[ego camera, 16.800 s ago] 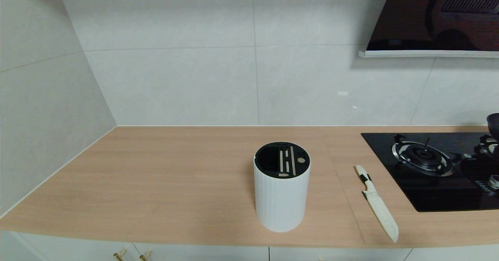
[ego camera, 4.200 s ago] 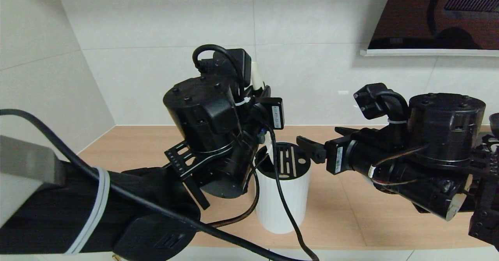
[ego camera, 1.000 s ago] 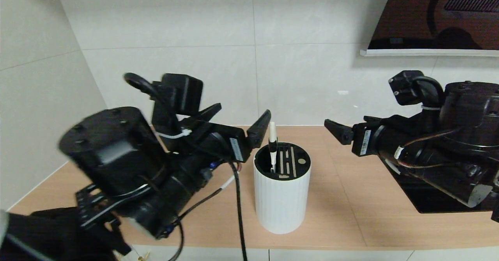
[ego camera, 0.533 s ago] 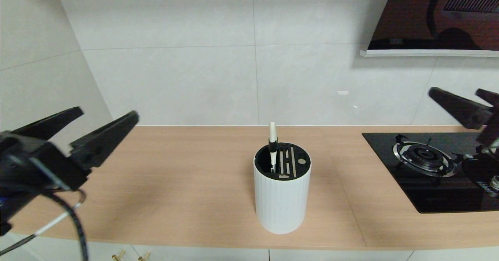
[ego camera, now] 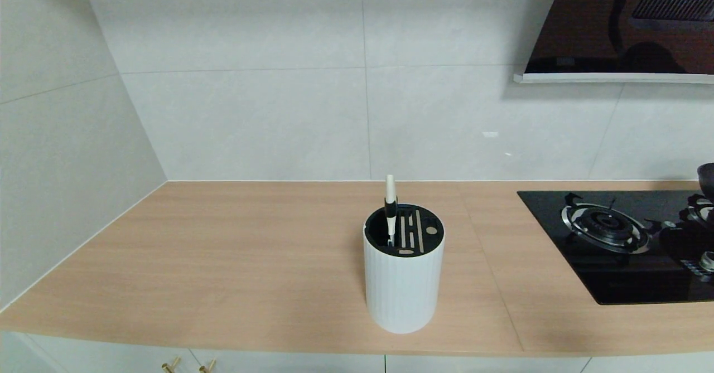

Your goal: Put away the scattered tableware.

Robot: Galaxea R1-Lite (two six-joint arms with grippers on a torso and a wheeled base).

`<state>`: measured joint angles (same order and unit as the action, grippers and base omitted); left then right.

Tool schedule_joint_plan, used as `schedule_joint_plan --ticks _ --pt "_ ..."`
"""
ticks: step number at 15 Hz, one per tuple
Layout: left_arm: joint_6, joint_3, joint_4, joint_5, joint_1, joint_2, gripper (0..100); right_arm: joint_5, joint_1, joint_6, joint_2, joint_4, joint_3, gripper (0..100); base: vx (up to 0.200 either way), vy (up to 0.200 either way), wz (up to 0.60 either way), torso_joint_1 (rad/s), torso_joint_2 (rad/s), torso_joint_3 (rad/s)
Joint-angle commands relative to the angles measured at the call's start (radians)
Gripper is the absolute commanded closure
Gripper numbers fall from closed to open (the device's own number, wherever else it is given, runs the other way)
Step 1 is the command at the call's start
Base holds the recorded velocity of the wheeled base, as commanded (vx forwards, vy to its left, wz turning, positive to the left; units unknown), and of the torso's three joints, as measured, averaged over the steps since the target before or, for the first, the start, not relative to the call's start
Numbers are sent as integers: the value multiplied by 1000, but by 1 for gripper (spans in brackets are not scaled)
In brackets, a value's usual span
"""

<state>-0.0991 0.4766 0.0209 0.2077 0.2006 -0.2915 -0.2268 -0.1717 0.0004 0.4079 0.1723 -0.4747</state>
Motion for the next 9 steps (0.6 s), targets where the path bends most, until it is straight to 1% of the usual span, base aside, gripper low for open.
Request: schedule_joint_plan --ticks 1,2,3,4,5,6,7,9 --pt "-25 -35 45 -5 -89 193 0 3 72 -11 -311 -198 14 0 0 0 0 0 0 0" --pt "-24 -55 42 1 -113 193 0 7 136 -5 -331 -218 28 0 0 0 0 0 0 0" --pt "-25 -59 44 -5 -148 207 0 44 164 -7 -380 -226 37 0 0 0 0 0 0 0" --pt "-27 -64 47 -7 -158 215 0 66 169 -10 -396 -231 42 0 0 0 0 0 0 0" --pt "-47 -95 51 -19 -191 268 0 93 175 -8 -408 -240 74 0 0 0 0 0 0 0" --pt "-48 -139 45 -16 -201 291 0 63 175 -5 -408 -240 99 0 0 0 0 0 0 0" --pt "-44 -171 41 -10 -201 291 0 58 175 -5 -408 -240 131 0 0 0 0 0 0 0" --pt "-44 -335 27 -13 -201 291 0 57 175 1 -408 -232 265 0 0 0 0 0 0 0"
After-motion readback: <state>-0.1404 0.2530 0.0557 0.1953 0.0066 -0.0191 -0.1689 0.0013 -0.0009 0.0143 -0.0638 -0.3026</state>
